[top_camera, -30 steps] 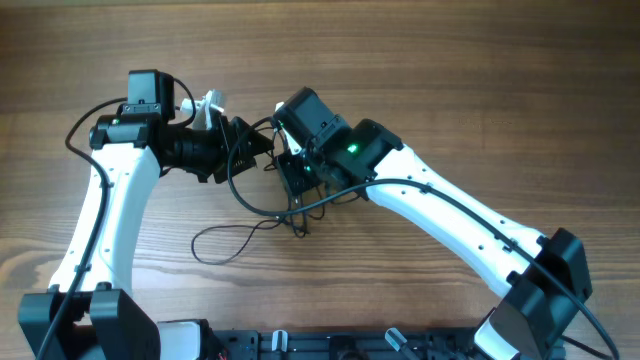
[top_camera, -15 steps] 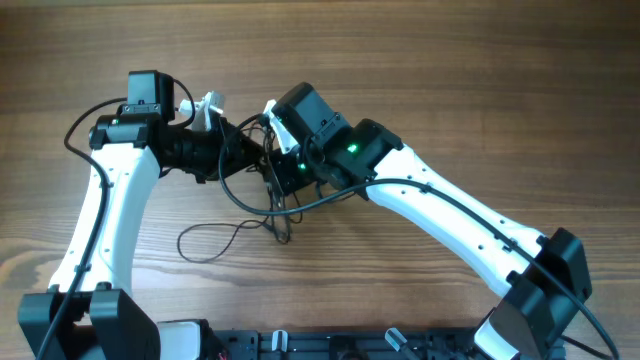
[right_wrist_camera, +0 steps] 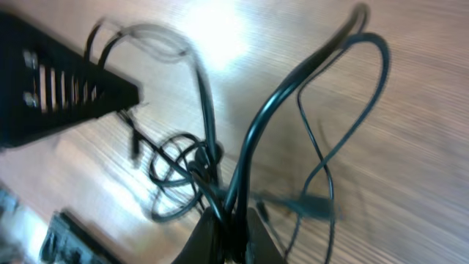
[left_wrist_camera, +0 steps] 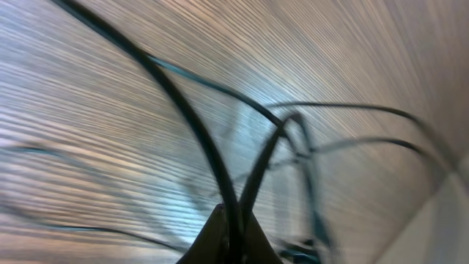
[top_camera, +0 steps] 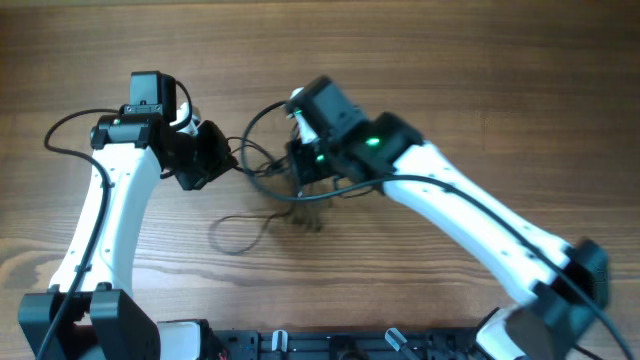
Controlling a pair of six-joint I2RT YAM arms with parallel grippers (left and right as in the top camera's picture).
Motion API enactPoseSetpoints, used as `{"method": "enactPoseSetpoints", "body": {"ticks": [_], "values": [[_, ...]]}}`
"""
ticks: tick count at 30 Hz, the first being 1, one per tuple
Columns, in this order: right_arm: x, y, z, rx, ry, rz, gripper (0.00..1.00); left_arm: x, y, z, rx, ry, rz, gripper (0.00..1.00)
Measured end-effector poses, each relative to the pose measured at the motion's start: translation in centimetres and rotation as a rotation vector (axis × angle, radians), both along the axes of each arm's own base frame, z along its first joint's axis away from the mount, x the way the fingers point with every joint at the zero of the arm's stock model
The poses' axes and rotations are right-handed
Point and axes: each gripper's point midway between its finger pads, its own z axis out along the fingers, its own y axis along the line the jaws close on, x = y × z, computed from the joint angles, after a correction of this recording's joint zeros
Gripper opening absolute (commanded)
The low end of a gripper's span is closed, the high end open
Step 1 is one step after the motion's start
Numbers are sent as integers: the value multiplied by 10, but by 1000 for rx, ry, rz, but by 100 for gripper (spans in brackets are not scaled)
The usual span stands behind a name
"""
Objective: Untangle cables
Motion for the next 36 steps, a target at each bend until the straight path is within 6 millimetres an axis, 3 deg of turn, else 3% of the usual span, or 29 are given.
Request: {"method": "enactPoseSetpoints", "body": {"ticks": [5,9,17,24,31,36], "values": [[17,-54,58,19,-138,-204,4,0,2,-1,16,11,26,4],[20,-95,80,-8,-190,-366,6,0,3,-3,30,17,38,4],[17,-117,77,-58,-175,-453,4,-1,12,-6,79,35,79,4],[12,-174,67,-236,-187,-738,5,-10,33,-13,183,99,187,4],[15,-180,69,-214,-190,-818,24,-10,50,-16,263,114,294,4],[27,-145,76,-72,-172,-663,33,-1,51,-14,247,71,270,7]]}}
